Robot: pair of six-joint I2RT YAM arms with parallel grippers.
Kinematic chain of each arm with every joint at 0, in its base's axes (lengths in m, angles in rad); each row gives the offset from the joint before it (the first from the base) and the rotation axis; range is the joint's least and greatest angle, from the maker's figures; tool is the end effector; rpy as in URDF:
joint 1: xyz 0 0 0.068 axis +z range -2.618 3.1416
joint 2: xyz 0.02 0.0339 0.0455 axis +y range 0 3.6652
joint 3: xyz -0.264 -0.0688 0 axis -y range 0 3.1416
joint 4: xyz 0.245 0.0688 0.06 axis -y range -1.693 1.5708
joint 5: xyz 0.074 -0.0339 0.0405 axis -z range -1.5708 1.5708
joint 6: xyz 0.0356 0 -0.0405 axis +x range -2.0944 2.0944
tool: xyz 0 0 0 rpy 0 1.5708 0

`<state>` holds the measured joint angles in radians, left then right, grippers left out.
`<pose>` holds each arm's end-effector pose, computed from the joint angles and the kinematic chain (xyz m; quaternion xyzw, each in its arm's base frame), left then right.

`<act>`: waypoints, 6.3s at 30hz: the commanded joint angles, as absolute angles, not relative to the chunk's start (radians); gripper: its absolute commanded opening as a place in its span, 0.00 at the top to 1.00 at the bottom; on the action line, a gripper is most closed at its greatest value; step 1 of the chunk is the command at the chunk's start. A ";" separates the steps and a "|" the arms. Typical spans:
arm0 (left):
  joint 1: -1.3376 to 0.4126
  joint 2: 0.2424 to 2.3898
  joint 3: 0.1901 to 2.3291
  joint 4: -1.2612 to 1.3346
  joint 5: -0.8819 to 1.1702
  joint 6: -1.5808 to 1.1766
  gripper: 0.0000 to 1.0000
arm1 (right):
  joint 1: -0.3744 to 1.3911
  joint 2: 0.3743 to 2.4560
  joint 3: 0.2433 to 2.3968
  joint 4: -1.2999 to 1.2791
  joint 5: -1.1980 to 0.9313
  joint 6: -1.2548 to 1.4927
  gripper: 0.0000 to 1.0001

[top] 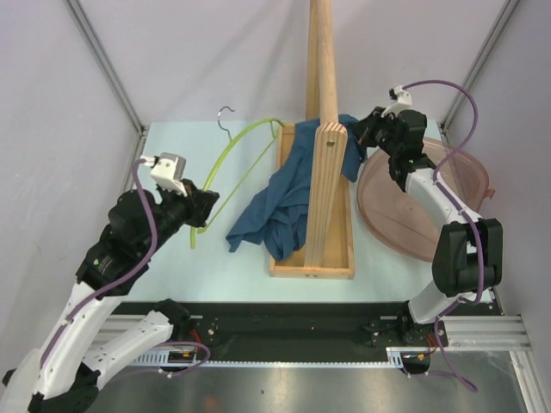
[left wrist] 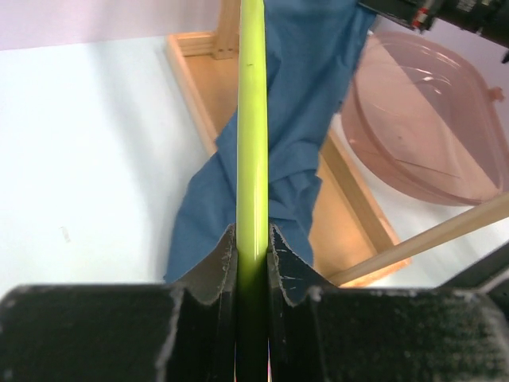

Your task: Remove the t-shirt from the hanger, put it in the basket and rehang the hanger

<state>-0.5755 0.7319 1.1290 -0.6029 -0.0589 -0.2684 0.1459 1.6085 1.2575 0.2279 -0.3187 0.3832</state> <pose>0.1132 -0.0709 0.4176 0.1003 0.7694 -0.2374 0.5845 0.3819 0.0674 0.3362 -0.0168 0.7470 0.2857 0.6000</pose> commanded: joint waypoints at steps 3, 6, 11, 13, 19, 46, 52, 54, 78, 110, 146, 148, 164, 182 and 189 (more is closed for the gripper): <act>-0.572 0.629 1.138 -0.555 -0.187 -0.247 1.00 | 0.147 1.605 1.270 0.291 -0.423 0.420 1.00; -0.572 0.667 1.169 -0.508 -0.154 -0.232 1.00 | 0.156 1.609 1.253 0.362 -0.477 0.459 1.00; -0.561 0.865 1.301 -0.399 -0.056 -0.184 1.00 | 0.176 1.615 1.272 0.354 -0.495 0.462 1.00; -0.522 0.948 1.400 -0.377 0.110 -0.175 1.00 | 0.181 1.606 1.270 0.356 -0.499 0.462 1.00; -0.476 1.268 1.762 -0.388 0.368 -0.129 1.00 | 0.175 1.580 1.246 0.373 -0.502 0.462 1.00; -0.442 1.795 2.253 -0.456 0.672 -0.146 1.00 | 0.118 1.568 1.197 0.448 -0.543 0.509 1.00; -0.442 1.795 2.223 -0.474 0.661 -0.121 1.00 | 0.115 1.569 1.195 0.448 -0.546 0.512 1.00; -0.442 1.786 2.198 -0.472 0.663 -0.112 1.00 | 0.115 1.571 1.195 0.448 -0.548 0.512 1.00; -0.436 1.562 1.921 -0.430 0.164 -0.196 0.15 | 0.114 1.580 1.200 0.442 -0.548 0.517 1.00; -0.436 0.672 0.430 0.158 0.028 -0.663 0.11 | 0.480 1.430 1.163 0.139 -0.477 0.460 0.98; -0.551 1.307 0.381 0.795 0.057 -0.634 0.67 | 0.589 1.744 1.031 0.187 -0.382 0.103 0.00; -0.552 1.278 0.353 0.778 0.032 -0.617 0.64 | 0.592 1.773 1.042 0.180 -0.380 0.091 0.00; -0.555 1.229 0.221 0.873 -0.071 -0.634 0.60 | 0.594 1.789 1.082 0.141 -0.233 0.163 0.93; -0.561 1.235 0.212 0.890 -0.086 -0.640 0.60 | 0.417 1.254 0.936 0.058 -0.166 0.350 1.00; -0.563 1.229 0.209 0.891 -0.081 -0.643 0.60 | 0.367 1.005 0.948 -0.087 0.001 0.365 1.00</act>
<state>-0.5533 1.2388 0.2180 0.8509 -0.0757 -0.6373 0.3897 1.1271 0.9310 -0.0254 -0.1230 0.3447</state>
